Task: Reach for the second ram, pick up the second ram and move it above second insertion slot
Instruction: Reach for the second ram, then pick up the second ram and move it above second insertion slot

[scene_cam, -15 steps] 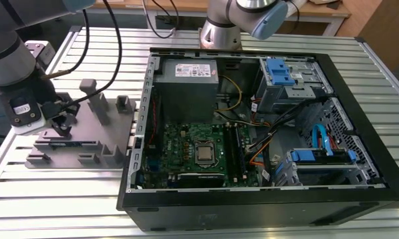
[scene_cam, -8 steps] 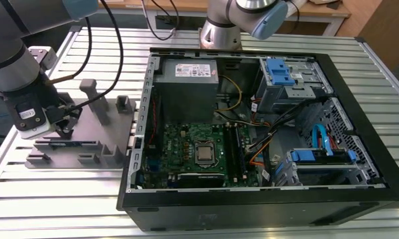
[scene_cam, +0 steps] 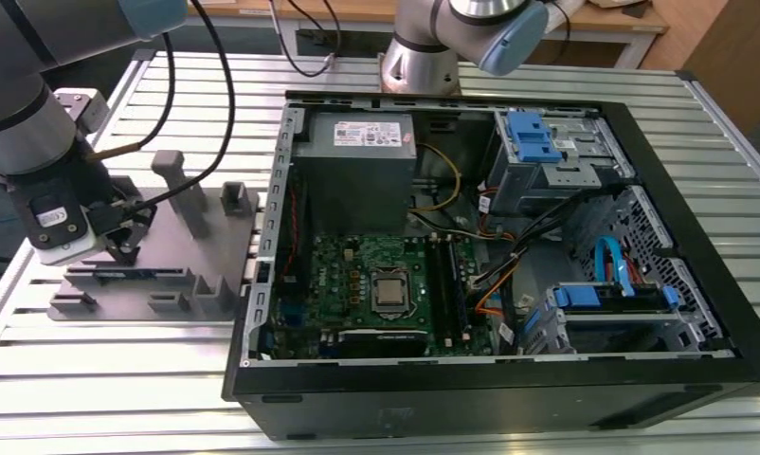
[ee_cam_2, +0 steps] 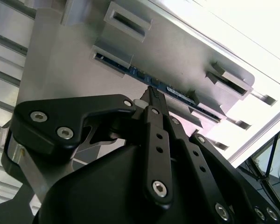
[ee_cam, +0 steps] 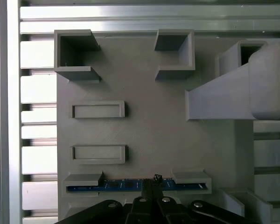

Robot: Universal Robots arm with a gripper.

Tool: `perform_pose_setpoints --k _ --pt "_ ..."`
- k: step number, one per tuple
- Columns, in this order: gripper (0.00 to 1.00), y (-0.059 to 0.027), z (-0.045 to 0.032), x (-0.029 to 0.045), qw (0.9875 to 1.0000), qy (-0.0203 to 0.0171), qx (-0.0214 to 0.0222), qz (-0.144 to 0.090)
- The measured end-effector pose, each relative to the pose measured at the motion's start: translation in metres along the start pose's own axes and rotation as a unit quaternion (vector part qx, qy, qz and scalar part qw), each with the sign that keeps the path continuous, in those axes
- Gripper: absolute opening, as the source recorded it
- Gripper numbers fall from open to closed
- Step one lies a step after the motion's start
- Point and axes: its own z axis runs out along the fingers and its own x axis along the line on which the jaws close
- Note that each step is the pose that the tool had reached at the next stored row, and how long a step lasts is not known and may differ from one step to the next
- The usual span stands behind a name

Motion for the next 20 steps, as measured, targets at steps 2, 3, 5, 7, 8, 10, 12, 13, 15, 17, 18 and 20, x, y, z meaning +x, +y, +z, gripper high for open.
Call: perform_pose_setpoints --k 2,3,5,7,8,10,12,13,15,17,18,20 --pt "0.11 0.0000 0.0000 0.0000 1.0000 0.0000 0.0000 0.000" --pt "0.11 0.0000 0.0001 0.0000 1.0000 0.0000 0.0000 0.000" --pt "0.11 0.0000 0.0001 0.0000 1.0000 0.0001 0.0001 0.000" --pt "0.11 0.0000 0.0001 0.0000 1.0000 0.0001 0.0000 -0.001" --pt "0.11 0.0000 0.0001 0.0000 1.0000 0.0001 0.0000 -0.003" --pt "0.11 0.0000 0.0001 0.0001 1.0000 0.0003 -0.0002 -0.009" --pt "0.11 0.0000 0.0001 0.0000 0.9998 0.0006 -0.0004 -0.020" --pt "0.11 0.0000 0.0001 0.0000 0.9996 0.0007 -0.0006 -0.027" --pt "0.11 0.0000 0.0001 0.0000 0.9992 0.0011 -0.0009 -0.041" --pt "0.11 0.0000 0.0001 0.0000 0.9984 0.0016 -0.0013 -0.057" --pt "0.11 0.0000 0.0001 0.0000 0.9979 0.0018 -0.0015 -0.064" --pt "0.11 0.0000 0.0001 0.0000 0.9968 0.0022 -0.0019 -0.080"
